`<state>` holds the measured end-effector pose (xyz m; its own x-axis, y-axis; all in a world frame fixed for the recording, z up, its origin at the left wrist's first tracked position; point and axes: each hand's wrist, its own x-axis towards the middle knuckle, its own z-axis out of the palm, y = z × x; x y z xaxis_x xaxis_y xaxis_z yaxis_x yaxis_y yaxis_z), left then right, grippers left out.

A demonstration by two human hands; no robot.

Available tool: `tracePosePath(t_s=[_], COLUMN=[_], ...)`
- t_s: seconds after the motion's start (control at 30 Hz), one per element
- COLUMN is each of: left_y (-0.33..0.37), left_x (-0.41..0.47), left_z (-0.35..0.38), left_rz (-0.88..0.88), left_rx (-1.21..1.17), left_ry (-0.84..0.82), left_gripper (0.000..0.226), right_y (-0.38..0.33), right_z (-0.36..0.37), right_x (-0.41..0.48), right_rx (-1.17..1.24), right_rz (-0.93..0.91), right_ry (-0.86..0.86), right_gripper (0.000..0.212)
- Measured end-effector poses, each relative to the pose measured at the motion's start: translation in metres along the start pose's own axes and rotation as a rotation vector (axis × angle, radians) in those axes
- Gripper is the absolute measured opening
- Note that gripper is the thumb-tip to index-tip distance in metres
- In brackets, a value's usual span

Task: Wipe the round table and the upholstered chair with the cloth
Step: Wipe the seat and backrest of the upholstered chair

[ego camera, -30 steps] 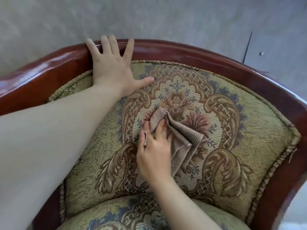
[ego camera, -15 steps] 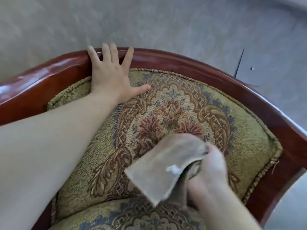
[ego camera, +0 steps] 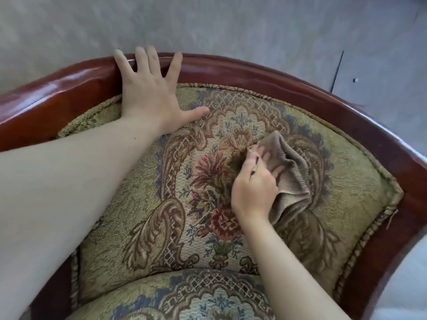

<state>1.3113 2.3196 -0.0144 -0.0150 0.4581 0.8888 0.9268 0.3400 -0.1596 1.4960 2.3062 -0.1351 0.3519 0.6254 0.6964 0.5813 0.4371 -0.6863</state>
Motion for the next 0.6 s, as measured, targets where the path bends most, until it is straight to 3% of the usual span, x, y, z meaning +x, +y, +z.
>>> tracePosePath(t_s=[0.07,0.17,0.33,0.47,0.53,0.6], left_y=[0.001,0.002,0.004,0.003,0.003,0.002], left_x=[0.001,0.001,0.001,0.001,0.002,0.001], left_z=[0.002,0.005,0.008,0.008,0.006,0.005], left_rz=[-0.003,0.001,0.004,0.003,0.005,0.008], left_rx=[-0.001,-0.001,0.006,0.010,0.010,0.012], left_ry=[0.000,0.010,-0.003,-0.009,-0.007,-0.009], left_gripper=[0.122,0.122,0.122,0.122,0.122,0.122], right_y=[0.002,-0.002,0.002,0.002,-0.001,-0.005], right_z=[0.018,0.048,0.044,-0.006,-0.033,-0.065], right_x=[-0.013,-0.047,-0.076,-0.059,-0.042,-0.029], right_rx=[-0.095,-0.024,0.132,0.657,0.924,1.040], right_rz=[-0.103,-0.174,-0.080,0.175,0.523,0.707], right_ry=[-0.021,-0.073,-0.310,-0.555,-0.507,-0.410], right_gripper=[0.055,0.055,0.046,0.038,0.038,0.048])
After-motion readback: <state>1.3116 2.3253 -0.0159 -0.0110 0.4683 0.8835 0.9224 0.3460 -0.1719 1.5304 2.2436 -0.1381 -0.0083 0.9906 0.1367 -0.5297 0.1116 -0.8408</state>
